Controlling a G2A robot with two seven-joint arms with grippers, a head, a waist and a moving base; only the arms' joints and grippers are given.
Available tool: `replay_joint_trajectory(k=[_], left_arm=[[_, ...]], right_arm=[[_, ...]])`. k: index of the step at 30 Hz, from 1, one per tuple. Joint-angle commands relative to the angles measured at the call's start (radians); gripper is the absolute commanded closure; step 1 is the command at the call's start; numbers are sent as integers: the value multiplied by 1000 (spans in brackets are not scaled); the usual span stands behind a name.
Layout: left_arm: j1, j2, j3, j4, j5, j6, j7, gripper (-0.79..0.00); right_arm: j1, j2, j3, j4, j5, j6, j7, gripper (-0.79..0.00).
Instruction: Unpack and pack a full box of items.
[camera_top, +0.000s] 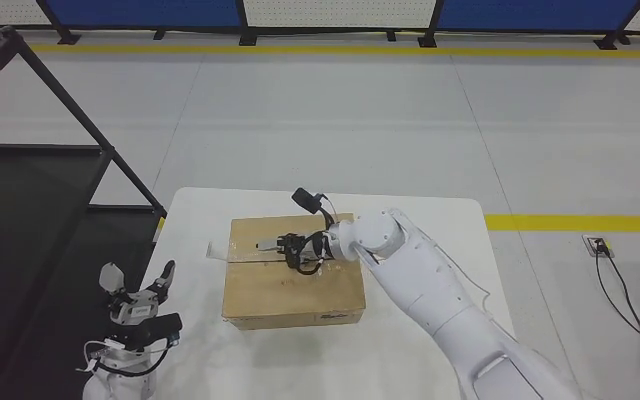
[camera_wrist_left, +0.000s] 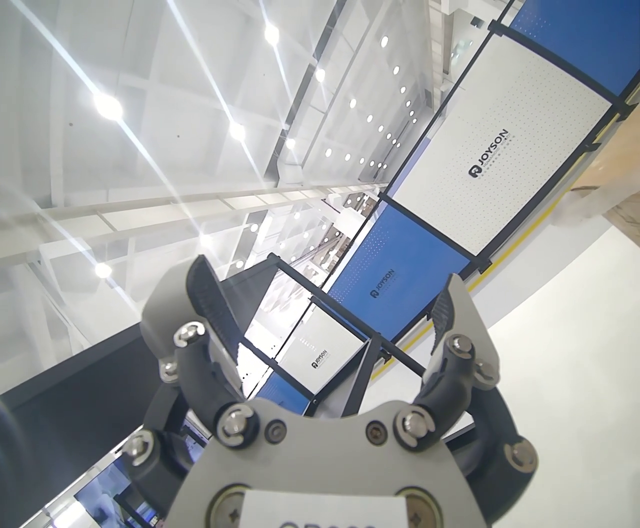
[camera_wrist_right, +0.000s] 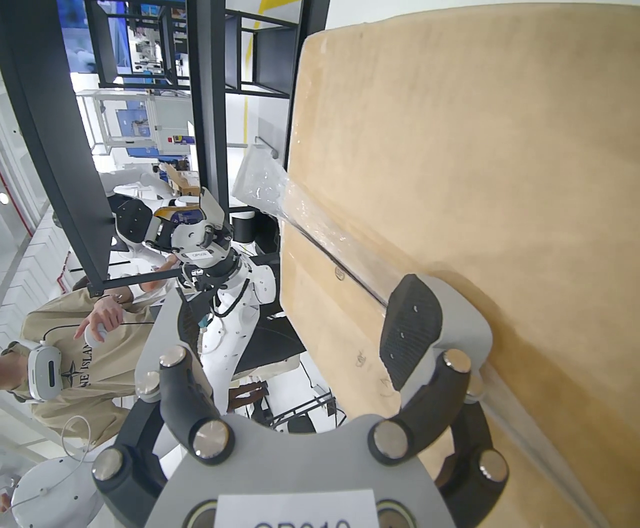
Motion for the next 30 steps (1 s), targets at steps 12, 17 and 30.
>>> replay_joint_trajectory(k=[12, 17, 30], left_arm=[[-11, -1, 29, -17, 35, -8, -6, -785], [-13, -1, 40, -25, 51, -10, -12, -785], [-27, -10, 60, -62, 16, 41, -69, -785]], right_arm=[[-340, 182, 330, -503, -176, 167, -17, -785], [-502, 230, 473, -722, -210, 220, 8, -785], [-610, 256, 564, -809, -143, 161, -102, -785]])
